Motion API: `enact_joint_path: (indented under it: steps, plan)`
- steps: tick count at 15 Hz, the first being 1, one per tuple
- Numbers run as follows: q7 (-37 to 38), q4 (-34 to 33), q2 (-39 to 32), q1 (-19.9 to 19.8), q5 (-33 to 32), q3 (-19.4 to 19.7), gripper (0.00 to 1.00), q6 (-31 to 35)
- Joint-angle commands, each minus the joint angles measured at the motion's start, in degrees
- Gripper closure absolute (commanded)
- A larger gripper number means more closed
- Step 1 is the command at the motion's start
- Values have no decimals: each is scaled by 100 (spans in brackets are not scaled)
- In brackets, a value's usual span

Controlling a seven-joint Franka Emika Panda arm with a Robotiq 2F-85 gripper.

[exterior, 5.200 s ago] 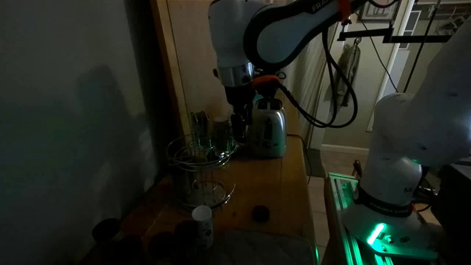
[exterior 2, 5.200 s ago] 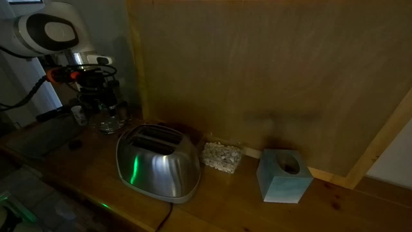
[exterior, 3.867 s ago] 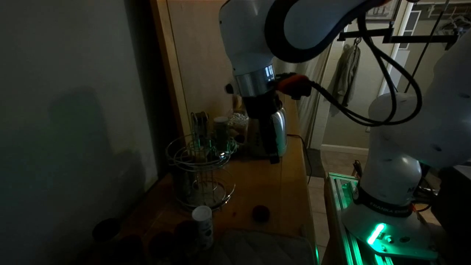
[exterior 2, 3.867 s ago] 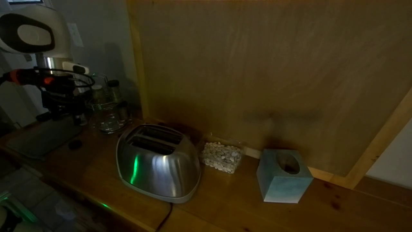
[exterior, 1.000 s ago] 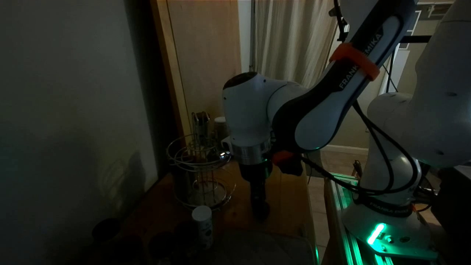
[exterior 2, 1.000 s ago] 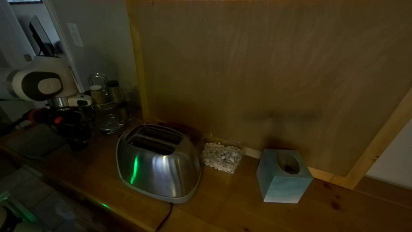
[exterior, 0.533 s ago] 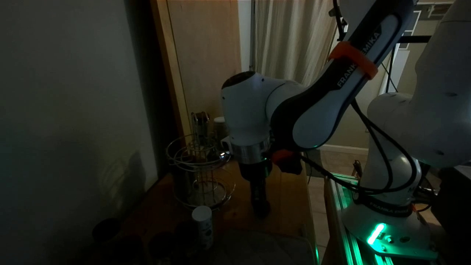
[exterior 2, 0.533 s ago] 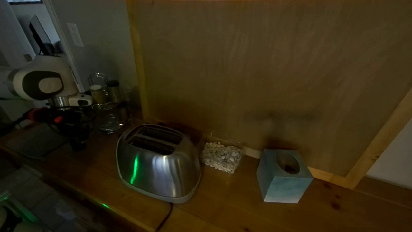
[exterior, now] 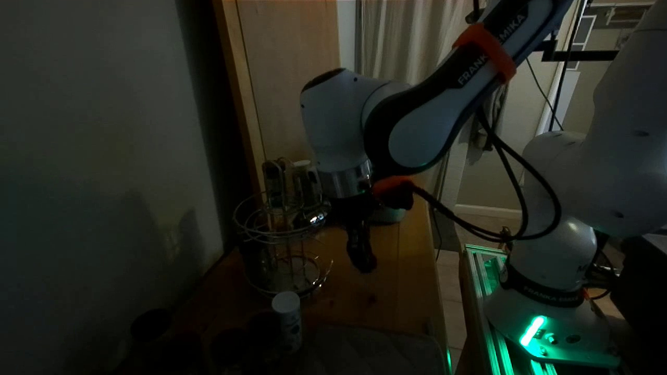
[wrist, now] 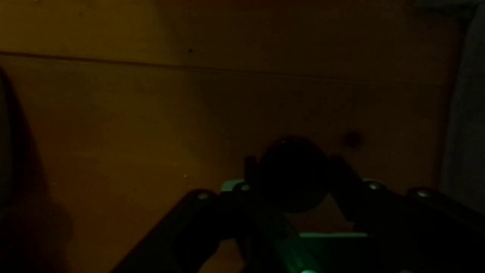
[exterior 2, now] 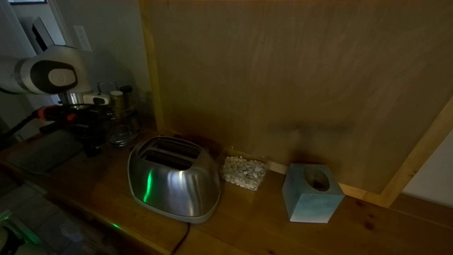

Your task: Move the object to the rack

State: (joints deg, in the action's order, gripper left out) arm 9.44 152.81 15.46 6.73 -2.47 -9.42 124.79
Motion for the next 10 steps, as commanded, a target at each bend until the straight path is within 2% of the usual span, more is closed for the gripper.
enact_joint_path:
  steps: [1, 10]
  plan:
    - [-62, -416, 344, -107, -346, 55, 76, -679]
    - [166, -883, 405, -240, -810, 40, 76, -1661]
